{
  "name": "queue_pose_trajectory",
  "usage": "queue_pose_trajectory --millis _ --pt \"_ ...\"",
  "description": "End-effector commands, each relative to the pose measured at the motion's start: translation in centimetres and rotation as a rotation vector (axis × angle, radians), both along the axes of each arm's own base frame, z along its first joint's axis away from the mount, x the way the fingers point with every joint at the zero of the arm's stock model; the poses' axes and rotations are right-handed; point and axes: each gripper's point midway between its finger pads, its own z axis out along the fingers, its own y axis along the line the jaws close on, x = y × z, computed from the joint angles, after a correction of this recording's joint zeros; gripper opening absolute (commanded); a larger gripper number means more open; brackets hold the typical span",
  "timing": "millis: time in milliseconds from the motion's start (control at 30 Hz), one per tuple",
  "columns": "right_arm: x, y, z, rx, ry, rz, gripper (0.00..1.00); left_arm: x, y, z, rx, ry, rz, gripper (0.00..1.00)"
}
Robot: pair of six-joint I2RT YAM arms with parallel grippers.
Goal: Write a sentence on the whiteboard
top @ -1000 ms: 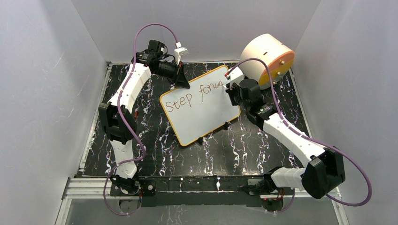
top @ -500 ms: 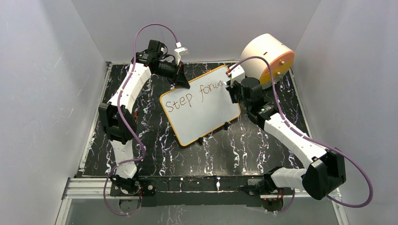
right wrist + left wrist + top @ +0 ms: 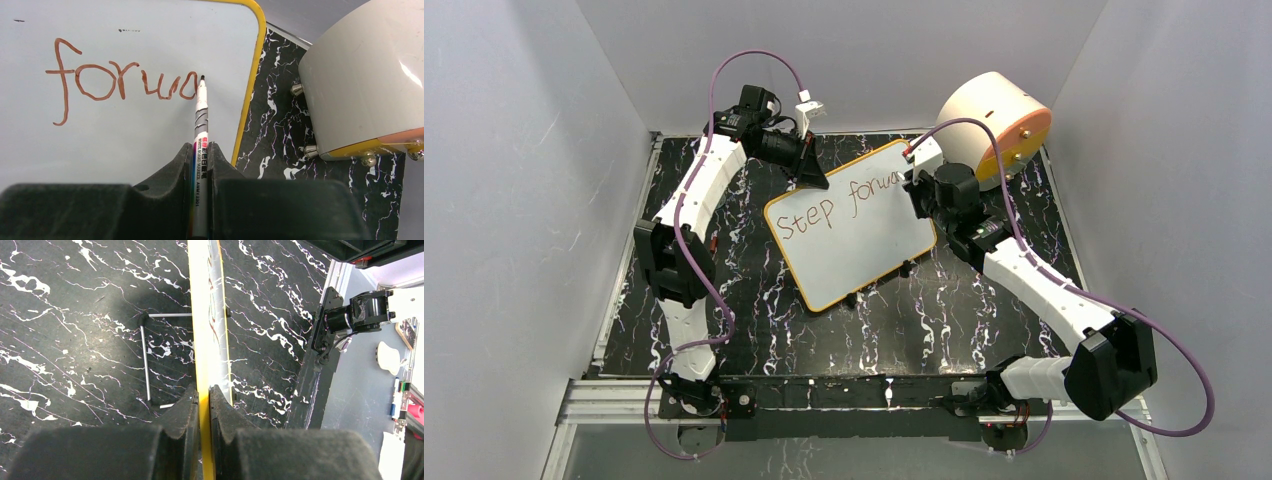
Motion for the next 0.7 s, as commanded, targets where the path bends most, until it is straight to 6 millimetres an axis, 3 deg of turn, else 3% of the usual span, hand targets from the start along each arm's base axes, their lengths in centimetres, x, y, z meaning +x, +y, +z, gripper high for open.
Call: queue_pose_trajectory --millis 0,400,667 --pt "0.4 0.1 2.0 0.035 -0.043 -0.005 0.0 -1.9 -0.6 -1.9 0.066 0.0 -0.079 0.0" --pt "-1.2 -0.8 -1.2 0.003 0.042 -0.013 0.0 -1.9 -0.7 -1.9 0.065 0.0 -0.079 0.0" --pt "-0.9 -0.3 -0.6 0.026 0.026 -0.002 0.0 -2.0 -0.7 -1.9 0.063 0.001 -0.08 0.0"
